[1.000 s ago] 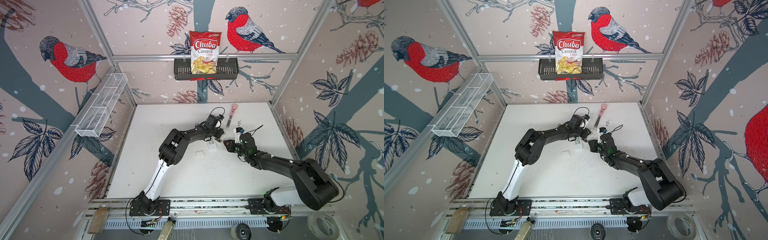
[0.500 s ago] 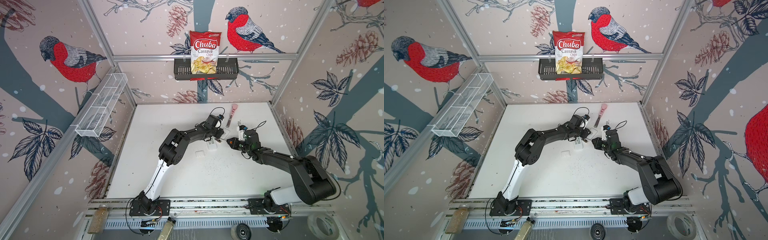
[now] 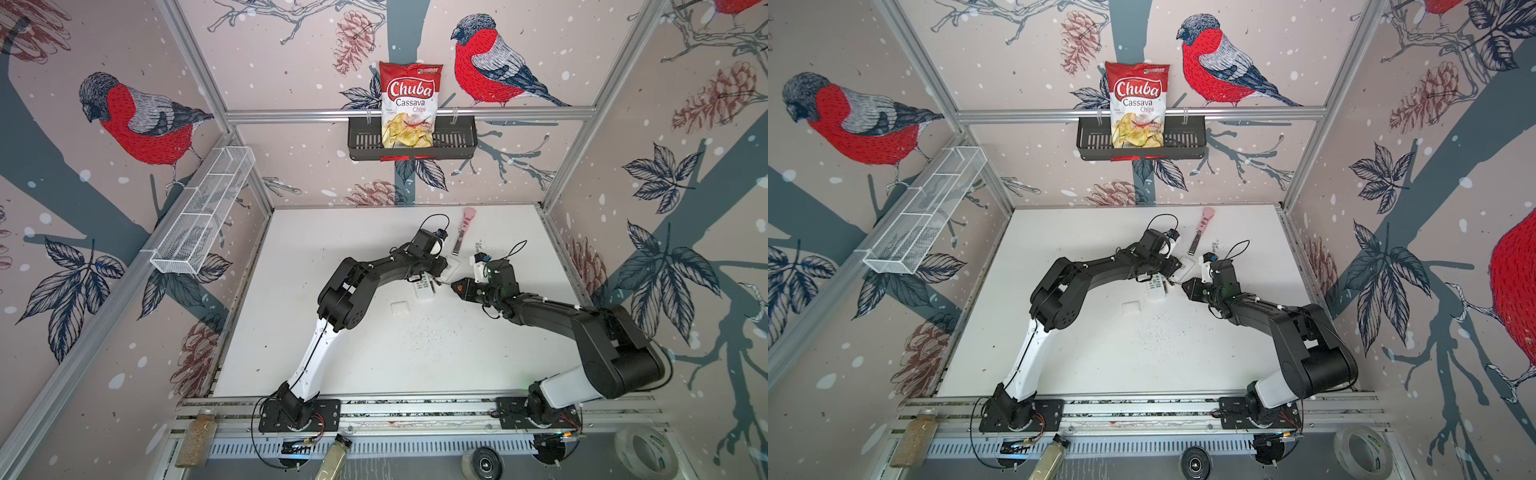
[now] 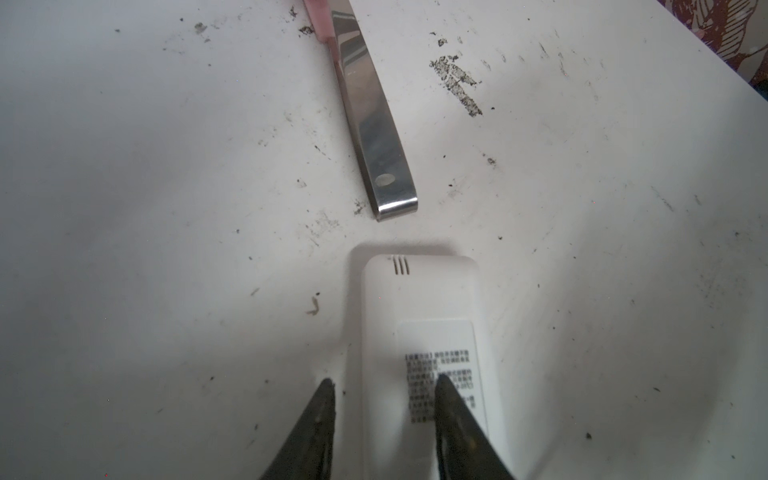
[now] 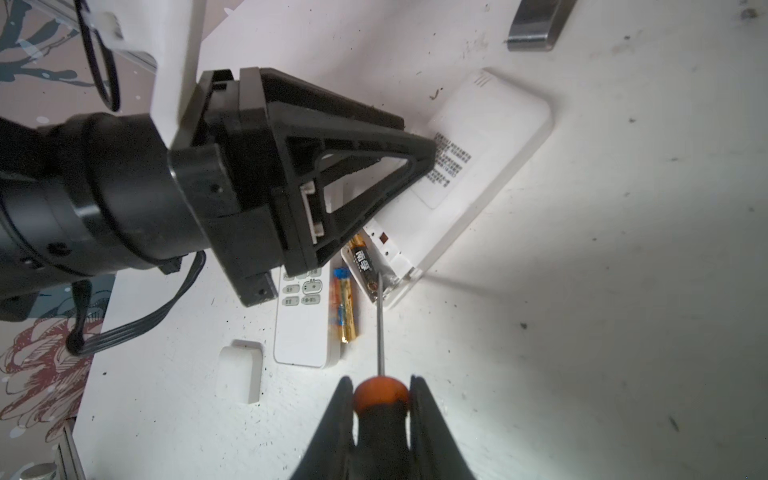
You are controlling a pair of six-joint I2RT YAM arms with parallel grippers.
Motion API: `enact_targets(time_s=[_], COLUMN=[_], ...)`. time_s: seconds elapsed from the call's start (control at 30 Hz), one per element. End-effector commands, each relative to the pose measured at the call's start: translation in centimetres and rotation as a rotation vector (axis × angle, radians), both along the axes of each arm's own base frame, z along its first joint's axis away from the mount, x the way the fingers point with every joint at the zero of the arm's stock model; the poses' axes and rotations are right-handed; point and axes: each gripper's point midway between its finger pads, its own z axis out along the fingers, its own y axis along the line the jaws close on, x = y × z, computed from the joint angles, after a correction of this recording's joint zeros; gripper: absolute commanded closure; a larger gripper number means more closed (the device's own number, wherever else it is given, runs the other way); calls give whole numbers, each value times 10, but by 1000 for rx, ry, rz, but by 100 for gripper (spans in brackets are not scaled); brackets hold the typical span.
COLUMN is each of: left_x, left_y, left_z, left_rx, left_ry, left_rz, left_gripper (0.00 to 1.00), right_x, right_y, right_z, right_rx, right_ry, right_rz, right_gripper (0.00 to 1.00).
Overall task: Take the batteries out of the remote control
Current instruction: 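Push the loosened batteries out of the compartment with the screwdriver tip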
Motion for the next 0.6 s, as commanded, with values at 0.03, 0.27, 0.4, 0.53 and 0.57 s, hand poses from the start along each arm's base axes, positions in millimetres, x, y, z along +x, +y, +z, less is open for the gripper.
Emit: enact_targets(time_s=[0.03, 0.27, 0.4, 0.53, 0.57], left_x=[-37, -37, -36, -37, -37], left_y=[43, 42, 42, 42, 43], left_z=[-59, -59, -59, -60, -60], left_rx=[228, 224, 223, 226, 226], left_ry=[193, 194, 193, 194, 195], left_rz=[9, 9, 9, 10, 11], left_gripper=[61, 61, 61, 61, 61], right_x=[-5, -12, -15, -15, -15], right_y=[10, 25, 28, 25, 24], right_z=[3, 10, 12, 13, 14], right_rx=[38, 104, 113, 102, 96], right_ry=[1, -3, -9, -15, -14], right_rz=[57, 137, 156, 143, 137], right_gripper=[92, 92, 92, 92, 92])
